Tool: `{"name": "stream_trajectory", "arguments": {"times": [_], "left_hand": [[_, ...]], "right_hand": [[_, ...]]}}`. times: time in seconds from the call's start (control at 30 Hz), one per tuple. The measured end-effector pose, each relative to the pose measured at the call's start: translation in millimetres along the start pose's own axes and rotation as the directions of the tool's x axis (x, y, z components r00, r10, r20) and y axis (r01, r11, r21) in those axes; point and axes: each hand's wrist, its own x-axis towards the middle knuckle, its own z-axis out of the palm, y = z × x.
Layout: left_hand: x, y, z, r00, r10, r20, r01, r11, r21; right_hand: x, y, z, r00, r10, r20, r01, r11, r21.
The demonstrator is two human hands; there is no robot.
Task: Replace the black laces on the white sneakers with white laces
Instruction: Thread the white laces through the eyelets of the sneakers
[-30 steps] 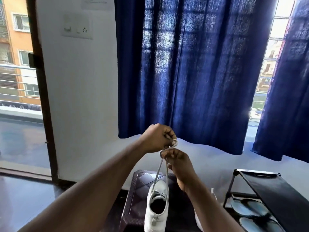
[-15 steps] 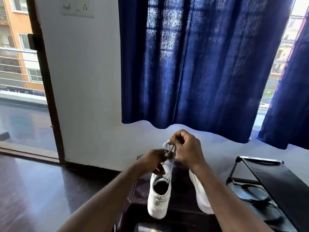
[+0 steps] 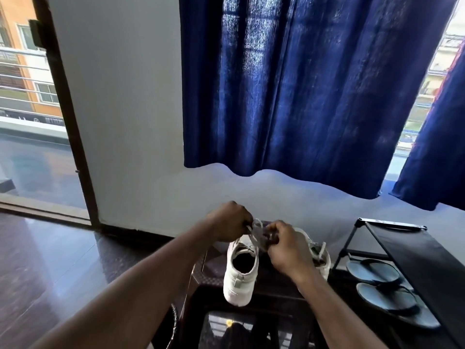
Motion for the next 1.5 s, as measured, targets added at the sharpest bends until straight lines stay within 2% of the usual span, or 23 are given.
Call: {"name": "stream_trajectory", "arguments": {"times": [0.17,0.3,0.43,0.53,0.6,0.7,0.8,0.93,1.07,1.23,1.33,1.5], "left_hand": [[-9,9,4,0.998,-0.020,0.058,0.027,0.993,-0.118],[-19,11,20,0.995,-0.097,0.012,0.097,0.970,-0.221],[-29,8,33,0.970,-0.243,0.031,0.229,0.857,-0.462],[-36,8,42,0.959,-0.276,0.057,0.261,0.794,-0.549],[-40,9,48,0.958,-0.284,0.035,0.264,0.829,-0.494],[-44,11,54,0.981,-0.189,-0.045,0.176,0.964,-0.201],[-45,14,57,0.990,-0.137,-0.015,0.136,0.989,-0.057],[-43,14,64,0.984,-0.173,-0.045,0.165,0.976,-0.141],[-45,15,62,0.972,-0.226,-0.067,0.196,0.932,-0.304],[-50,14,66,0.965,-0.246,-0.087,0.212,0.933,-0.290],[-53,15,68,0.944,-0.306,-0.121,0.255,0.913,-0.320],[-59,21,69,0.962,-0.270,-0.048,0.236,0.903,-0.359]], "right_hand": [[-19,-3,51,0.996,-0.018,0.093,0.024,0.997,-0.068],[-20,1,68,0.998,-0.037,0.048,0.041,0.995,-0.086],[-16,2,70,0.999,-0.033,0.014,0.035,0.989,-0.142],[-15,2,71,0.999,-0.049,0.010,0.050,0.982,-0.180],[-15,1,69,0.997,-0.076,0.010,0.076,0.981,-0.179],[-15,-1,61,0.996,-0.071,0.044,0.078,0.984,-0.163],[-14,-1,54,0.990,-0.041,0.138,0.064,0.984,-0.166],[-15,-1,48,0.981,-0.011,0.195,0.037,0.991,-0.128],[-18,1,49,0.993,-0.059,0.104,0.070,0.992,-0.105],[-25,5,62,0.991,-0.116,0.062,0.124,0.981,-0.150],[-26,9,67,0.995,-0.100,-0.025,0.095,0.983,-0.157],[-12,17,68,0.997,-0.077,-0.030,0.071,0.985,-0.155]]}}
